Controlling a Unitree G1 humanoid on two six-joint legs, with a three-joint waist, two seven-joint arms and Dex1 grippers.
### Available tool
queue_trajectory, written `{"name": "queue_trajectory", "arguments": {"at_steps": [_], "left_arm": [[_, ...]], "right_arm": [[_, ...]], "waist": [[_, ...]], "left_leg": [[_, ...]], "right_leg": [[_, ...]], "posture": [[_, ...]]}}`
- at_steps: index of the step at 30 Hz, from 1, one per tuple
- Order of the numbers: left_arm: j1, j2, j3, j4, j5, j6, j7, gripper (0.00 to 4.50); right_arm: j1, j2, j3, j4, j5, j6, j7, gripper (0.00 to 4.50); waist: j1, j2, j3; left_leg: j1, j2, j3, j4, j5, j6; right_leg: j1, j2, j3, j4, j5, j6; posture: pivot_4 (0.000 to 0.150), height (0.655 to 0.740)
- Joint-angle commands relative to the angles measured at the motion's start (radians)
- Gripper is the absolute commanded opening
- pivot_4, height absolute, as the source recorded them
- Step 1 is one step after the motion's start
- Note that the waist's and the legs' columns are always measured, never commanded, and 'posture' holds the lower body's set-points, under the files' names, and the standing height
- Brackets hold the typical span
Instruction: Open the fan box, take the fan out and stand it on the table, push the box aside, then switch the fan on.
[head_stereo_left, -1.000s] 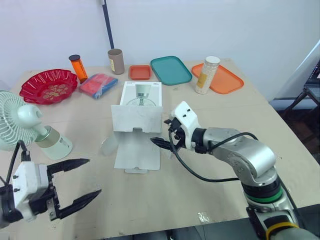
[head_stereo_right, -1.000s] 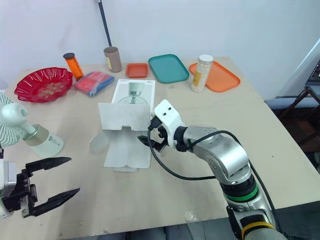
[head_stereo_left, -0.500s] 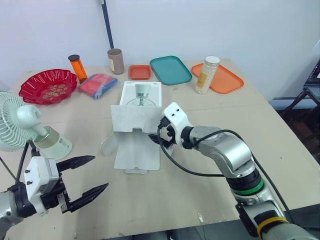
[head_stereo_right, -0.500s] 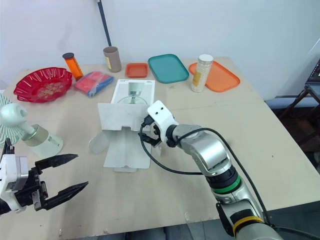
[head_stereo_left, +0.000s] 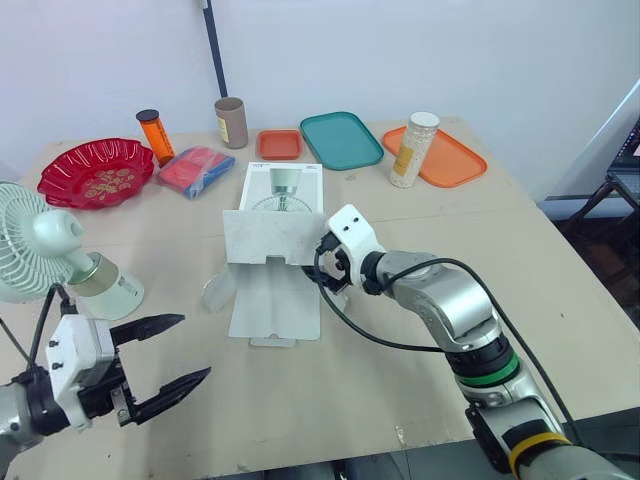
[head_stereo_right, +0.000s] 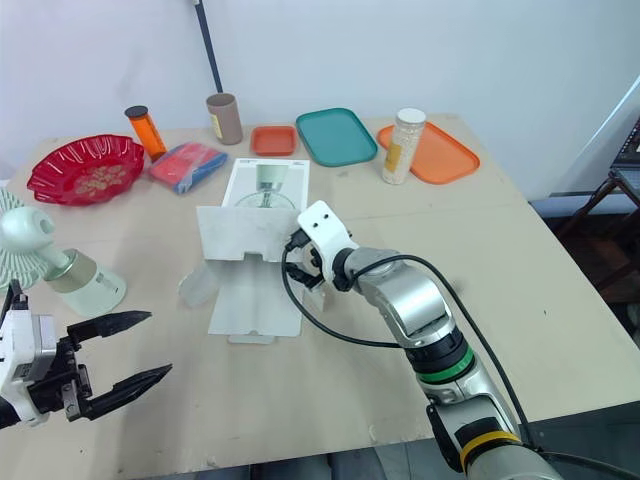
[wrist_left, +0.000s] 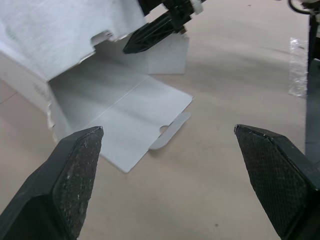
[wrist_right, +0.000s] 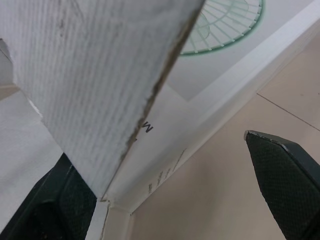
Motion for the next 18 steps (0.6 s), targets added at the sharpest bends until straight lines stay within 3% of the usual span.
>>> {"name": "queue_trajectory", "arguments": {"at_steps": [1, 3, 4, 7, 8, 9, 13, 18], "left_arm": [[0.000, 0.000, -0.013, 0.051, 0.046, -0.052, -0.012, 4.49], [-0.009, -0.001, -0.020, 0.059, 0.052, -0.058, -0.008, 4.50], [-0.014, 0.000, -0.022, 0.062, 0.051, -0.059, -0.006, 4.50], [-0.032, 0.007, -0.023, 0.080, 0.056, -0.069, -0.007, 4.50], [-0.034, 0.009, -0.024, 0.085, 0.058, -0.073, -0.009, 4.50], [-0.038, 0.010, -0.025, 0.090, 0.060, -0.075, -0.010, 4.50], [-0.070, 0.020, -0.039, 0.103, 0.062, -0.075, -0.009, 4.50], [-0.121, 0.031, -0.073, 0.120, 0.062, -0.077, -0.005, 4.50]], "right_arm": [[-0.018, 0.002, -0.011, -0.017, -0.017, -0.023, 0.007, 4.25], [-0.018, 0.003, -0.014, -0.015, -0.019, -0.022, 0.006, 3.67], [-0.017, 0.004, -0.016, -0.016, -0.020, -0.022, 0.006, 3.13], [-0.017, 0.010, -0.025, -0.015, -0.025, -0.016, -0.001, 2.45], [-0.017, 0.012, -0.027, -0.014, -0.027, -0.015, -0.002, 2.03], [-0.017, 0.013, -0.029, -0.014, -0.029, -0.014, -0.005, 2.03], [-0.021, 0.020, -0.047, -0.010, -0.037, 0.006, -0.028, 0.18], [-0.015, 0.034, -0.084, -0.017, -0.050, 0.052, -0.066, 0.06]], "waist": [[0.000, 0.000, 0.000], [0.000, 0.000, 0.000], [0.000, 0.000, 0.000], [0.000, 0.000, 0.000], [0.000, 0.000, 0.000], [0.000, 0.000, 0.000], [0.000, 0.000, 0.000], [0.000, 0.000, 0.000]], "left_leg": [[0.000, 0.000, 0.000, 0.000, 0.000, 0.000], [0.000, 0.000, 0.000, 0.000, 0.000, 0.000], [0.000, 0.000, 0.000, 0.000, 0.000, 0.000], [0.000, 0.000, 0.000, 0.000, 0.000, 0.000], [0.000, 0.000, 0.000, 0.000, 0.000, 0.000], [0.000, 0.000, 0.000, 0.000, 0.000, 0.000], [0.000, 0.000, 0.000, 0.000, 0.000, 0.000], [0.000, 0.000, 0.000, 0.000, 0.000, 0.000]], "right_leg": [[0.000, 0.000, 0.000, 0.000, 0.000, 0.000], [0.000, 0.000, 0.000, 0.000, 0.000, 0.000], [0.000, 0.000, 0.000, 0.000, 0.000, 0.000], [0.000, 0.000, 0.000, 0.000, 0.000, 0.000], [0.000, 0.000, 0.000, 0.000, 0.000, 0.000], [0.000, 0.000, 0.000, 0.000, 0.000, 0.000], [0.000, 0.000, 0.000, 0.000, 0.000, 0.000], [0.000, 0.000, 0.000, 0.000, 0.000, 0.000]], "posture": [[0.150, 0.7400], [0.150, 0.7400], [0.150, 0.7400], [0.150, 0.7400], [0.150, 0.7400], [0.150, 0.7400], [0.150, 0.7400], [0.150, 0.7400]]}}
